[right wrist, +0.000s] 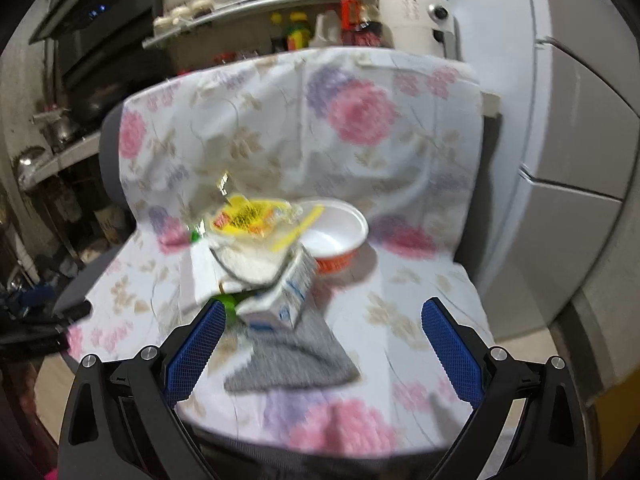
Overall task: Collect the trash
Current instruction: 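Grasp the yellow snack packet with the right gripper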
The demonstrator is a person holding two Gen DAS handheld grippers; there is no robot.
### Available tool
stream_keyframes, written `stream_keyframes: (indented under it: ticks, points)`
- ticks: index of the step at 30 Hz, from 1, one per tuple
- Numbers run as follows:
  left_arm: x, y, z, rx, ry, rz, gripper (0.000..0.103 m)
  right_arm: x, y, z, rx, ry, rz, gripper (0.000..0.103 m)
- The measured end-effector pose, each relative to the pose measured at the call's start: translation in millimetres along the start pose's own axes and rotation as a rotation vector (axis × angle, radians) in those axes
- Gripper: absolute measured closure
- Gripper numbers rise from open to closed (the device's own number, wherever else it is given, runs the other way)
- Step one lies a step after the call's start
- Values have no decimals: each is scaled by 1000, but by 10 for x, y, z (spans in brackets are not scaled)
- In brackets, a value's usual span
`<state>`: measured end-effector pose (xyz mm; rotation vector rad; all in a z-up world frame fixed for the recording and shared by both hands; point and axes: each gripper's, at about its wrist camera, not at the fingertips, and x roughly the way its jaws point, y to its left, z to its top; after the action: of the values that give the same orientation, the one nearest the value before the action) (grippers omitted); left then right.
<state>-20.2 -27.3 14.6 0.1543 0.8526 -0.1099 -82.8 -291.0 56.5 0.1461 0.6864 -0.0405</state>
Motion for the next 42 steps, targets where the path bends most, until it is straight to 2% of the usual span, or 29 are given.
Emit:
stream_keyframes:
  ticks: [3,6,9,14,15,16,17,18,23,26,28,30,36,39,42]
  points:
    - [155,-35,61,5,13,-19,6,195,112,146,-35,-35,32,6]
    - [297,-47,144,-4,4,-12,6,471,193,220,-97,2,-3,7]
    - [465,-86,257,4,7,11,6,776,194,322,-92,42,13,7]
    - [761,-109,461,-1,41,-9,6,1236,198,518,-72,75,24,12]
    - [816,-114,491,0,46,-13,6,1325,202,561,-64,83,45,14]
    - [864,-115,511,2,48,-14,6,1418,210,602,-58,92,53,21]
    - [901,-121,527,5,50,-12,6,1506,201,629,-50,105,49,39]
    - [944,-128,547,10,54,-6,6,1611,183,658,-32,124,61,40]
    - [1081,-132,593,15,72,1,6,1983,100,767,58,181,111,36]
    - [1104,-121,594,4,76,-22,6,2169,62,841,98,200,149,31]
    - [1100,-110,592,-9,79,-37,6,2237,52,869,120,206,173,31]
    - [1089,-99,589,-17,83,-50,6,2198,46,900,137,186,187,37]
    - [947,-52,589,-32,50,-33,6,1628,-8,1007,155,0,213,86]
    - [841,-63,584,-36,30,-37,6,1224,-131,1021,185,-108,218,98]
    - [746,-123,538,-19,20,-48,6,852,-259,943,208,-205,163,100]
